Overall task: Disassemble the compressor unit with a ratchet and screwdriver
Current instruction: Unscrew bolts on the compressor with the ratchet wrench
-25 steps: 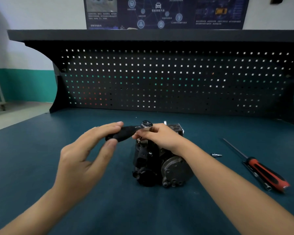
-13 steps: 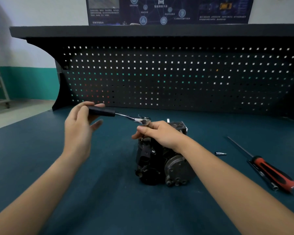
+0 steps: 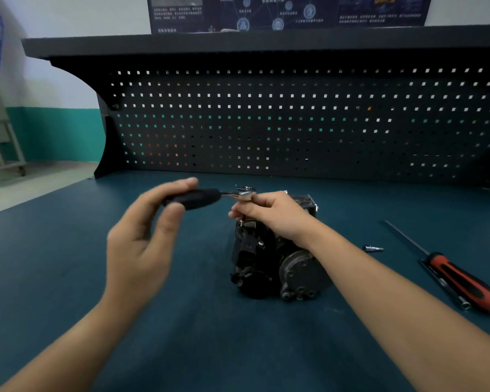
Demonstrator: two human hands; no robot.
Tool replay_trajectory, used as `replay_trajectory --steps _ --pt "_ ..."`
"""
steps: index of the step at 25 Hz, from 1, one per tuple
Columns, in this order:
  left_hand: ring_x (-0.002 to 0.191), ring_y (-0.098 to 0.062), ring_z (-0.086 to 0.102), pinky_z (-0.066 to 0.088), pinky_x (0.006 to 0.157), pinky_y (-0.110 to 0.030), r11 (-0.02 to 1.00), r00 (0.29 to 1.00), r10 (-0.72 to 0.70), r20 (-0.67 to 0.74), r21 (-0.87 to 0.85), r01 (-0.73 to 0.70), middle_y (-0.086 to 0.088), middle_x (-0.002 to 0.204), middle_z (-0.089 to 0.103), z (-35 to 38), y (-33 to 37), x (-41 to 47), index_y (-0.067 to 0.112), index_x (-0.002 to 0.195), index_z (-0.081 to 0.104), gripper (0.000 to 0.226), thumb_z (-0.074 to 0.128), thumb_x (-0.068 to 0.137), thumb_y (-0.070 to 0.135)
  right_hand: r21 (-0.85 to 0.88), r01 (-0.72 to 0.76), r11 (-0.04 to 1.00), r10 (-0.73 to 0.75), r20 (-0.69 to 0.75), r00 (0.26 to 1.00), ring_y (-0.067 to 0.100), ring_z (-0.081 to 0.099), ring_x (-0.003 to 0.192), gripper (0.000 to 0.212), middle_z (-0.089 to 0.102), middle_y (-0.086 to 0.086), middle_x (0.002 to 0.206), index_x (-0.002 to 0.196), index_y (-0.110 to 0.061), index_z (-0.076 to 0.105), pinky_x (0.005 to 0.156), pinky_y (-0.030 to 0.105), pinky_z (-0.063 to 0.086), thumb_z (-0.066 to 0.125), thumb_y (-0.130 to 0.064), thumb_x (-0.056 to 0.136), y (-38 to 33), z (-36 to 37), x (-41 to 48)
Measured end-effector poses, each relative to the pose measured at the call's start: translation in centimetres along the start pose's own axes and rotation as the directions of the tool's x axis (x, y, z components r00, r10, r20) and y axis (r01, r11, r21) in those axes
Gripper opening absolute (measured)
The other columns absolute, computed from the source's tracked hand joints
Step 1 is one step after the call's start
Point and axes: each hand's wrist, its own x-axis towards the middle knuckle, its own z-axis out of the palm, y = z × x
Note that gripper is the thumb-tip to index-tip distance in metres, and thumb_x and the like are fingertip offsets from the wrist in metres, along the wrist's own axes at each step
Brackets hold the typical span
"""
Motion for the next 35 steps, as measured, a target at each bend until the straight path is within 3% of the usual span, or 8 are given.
replay_trajectory --steps 7,12,16,21,24,27,32,35 --pt "0.106 -0.017 0.06 0.044 0.084 -0.033 0.643 0.691 -0.722 0.016 -0.354 0.679 0.01 0.097 0.066 1.6 -6.4 4.5 0.028 0.091 0.055 0.028 0.03 0.103 0.021 -0.059 -0.001 0.998 0.002 0.012 1.0 -0.015 0.059 0.077 0.017 0.07 -0.015 0.084 0.086 -0.018 0.073 0.075 -0.001 0.041 0.058 -0.025 0.091 -0.1 -0.2 -0.1" --pt "0.104 -0.009 0.062 0.051 0.083 -0.023 0.89 0.939 -0.322 -0.122 -0.377 0.256 0.013 0.102 0.07 0.6 -2.0 0.9 0.036 0.093 0.06 0.012 0.048 0.092 0.035 -0.033 -0.014 0.999 0.015 0.049 0.999 -0.009 0.062 0.084 0.016 0.071 -0.018 0.08 0.081 -0.026 0.07 0.095 0.018 0.042 0.058 -0.026 0.091 0.1 -0.3 -0.2" --pt "0.108 -0.013 0.059 0.044 0.093 -0.026 0.972 0.984 0.089 0.157 -0.231 -0.051 0.016 0.114 0.063 1.8 1.2 -2.9 0.039 0.102 0.058 0.013 0.059 0.089 0.042 -0.026 0.002 1.0 0.0 0.051 0.999 -0.013 0.061 0.076 0.018 0.069 -0.022 0.073 0.078 -0.029 0.069 0.086 0.016 0.043 0.058 -0.023 0.09 0.1 -0.1 -0.3" --pt "0.111 -0.008 0.059 0.047 0.093 -0.022 0.963 0.995 -0.097 -0.018 -0.255 0.089 0.017 0.111 0.065 0.3 -1.2 -1.5 0.039 0.103 0.057 0.013 0.048 0.095 0.034 -0.052 -0.013 0.999 0.015 0.026 1.0 -0.011 0.061 0.08 0.014 0.072 -0.014 0.087 0.087 -0.021 0.072 0.081 0.006 0.041 0.06 -0.027 0.09 -0.3 -0.1 -0.6" --pt "0.11 -0.019 0.058 0.051 0.083 -0.029 0.788 0.833 -0.551 -0.052 -0.361 0.499 0.011 0.103 0.066 -0.5 -4.5 0.9 0.032 0.097 0.057 0.023 0.036 0.101 0.024 -0.077 -0.016 0.997 0.019 0.035 0.999 -0.004 0.059 0.083 0.02 0.071 -0.001 0.103 0.096 -0.011 0.072 0.075 0.002 0.042 0.057 -0.025 0.092 -0.5 -0.1 -0.6" --pt "0.102 -0.017 0.059 0.047 0.08 -0.031 0.647 0.734 -0.679 0.017 -0.46 0.609 0.007 0.101 0.065 0.4 -5.4 2.4 0.026 0.095 0.054 0.026 0.031 0.103 0.019 -0.088 -0.021 0.996 0.023 0.022 0.999 -0.008 0.059 0.076 0.024 0.07 0.006 0.106 0.1 -0.005 0.069 0.068 -0.002 0.041 0.054 -0.023 0.094 -0.5 0.0 -0.6" --pt "0.106 -0.01 0.062 0.051 0.086 -0.027 0.863 0.913 -0.393 -0.109 -0.386 0.325 0.014 0.103 0.069 0.6 -2.0 0.0 0.039 0.092 0.056 0.013 0.044 0.092 0.036 -0.025 -0.041 0.999 0.041 0.031 0.999 -0.011 0.061 0.067 0.017 0.07 0.01 0.103 0.095 -0.009 0.065 0.068 0.001 0.044 0.054 -0.022 0.094 -0.6 0.1 -0.8" --pt "0.111 -0.008 0.059 0.044 0.095 -0.021 0.985 0.996 0.022 0.088 -0.175 -0.006 0.017 0.114 0.063 0.9 0.4 -2.8 0.039 0.098 0.056 0.009 0.056 0.09 0.039 -0.038 -0.023 0.999 0.025 0.051 0.998 -0.001 0.064 0.085 0.013 0.071 0.002 0.098 0.091 -0.015 0.066 0.085 0.013 0.048 0.055 -0.02 0.093 -0.5 0.1 -0.7"
